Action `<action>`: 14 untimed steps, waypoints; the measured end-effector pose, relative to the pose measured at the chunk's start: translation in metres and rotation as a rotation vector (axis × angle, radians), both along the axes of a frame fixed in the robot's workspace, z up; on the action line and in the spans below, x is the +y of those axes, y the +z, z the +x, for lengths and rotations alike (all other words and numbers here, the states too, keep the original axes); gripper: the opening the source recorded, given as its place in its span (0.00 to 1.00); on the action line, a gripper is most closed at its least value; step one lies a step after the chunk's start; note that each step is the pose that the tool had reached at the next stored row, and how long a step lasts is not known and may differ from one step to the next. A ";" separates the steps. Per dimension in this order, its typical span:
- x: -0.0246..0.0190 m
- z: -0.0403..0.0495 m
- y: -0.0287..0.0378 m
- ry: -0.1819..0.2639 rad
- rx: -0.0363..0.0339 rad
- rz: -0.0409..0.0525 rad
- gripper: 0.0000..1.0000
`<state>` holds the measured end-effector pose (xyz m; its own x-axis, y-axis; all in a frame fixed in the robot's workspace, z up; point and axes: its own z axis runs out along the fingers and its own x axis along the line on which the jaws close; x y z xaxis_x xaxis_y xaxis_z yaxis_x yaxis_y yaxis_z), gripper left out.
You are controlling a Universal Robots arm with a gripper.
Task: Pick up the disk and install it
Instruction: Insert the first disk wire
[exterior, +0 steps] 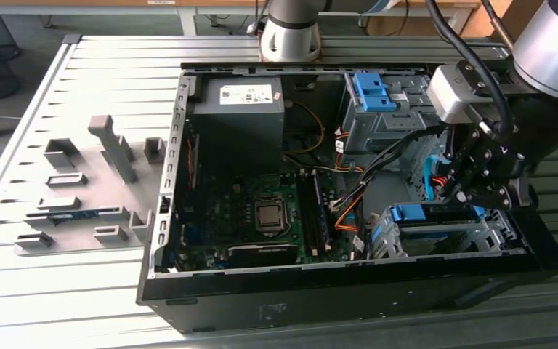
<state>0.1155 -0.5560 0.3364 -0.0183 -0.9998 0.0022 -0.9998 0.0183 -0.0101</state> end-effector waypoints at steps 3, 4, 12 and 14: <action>0.0000 0.0000 -0.0009 0.000 0.0000 0.0004 0.17; 0.0000 -0.0001 -0.0013 0.000 0.0000 0.0009 0.17; -0.0007 0.0005 -0.0033 0.000 0.0000 0.0025 0.17; -0.0009 0.0005 -0.0034 0.000 0.0000 0.0027 0.17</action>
<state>0.1160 -0.5568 0.3330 -0.0184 -0.9998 -0.0005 -0.9998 0.0184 -0.0101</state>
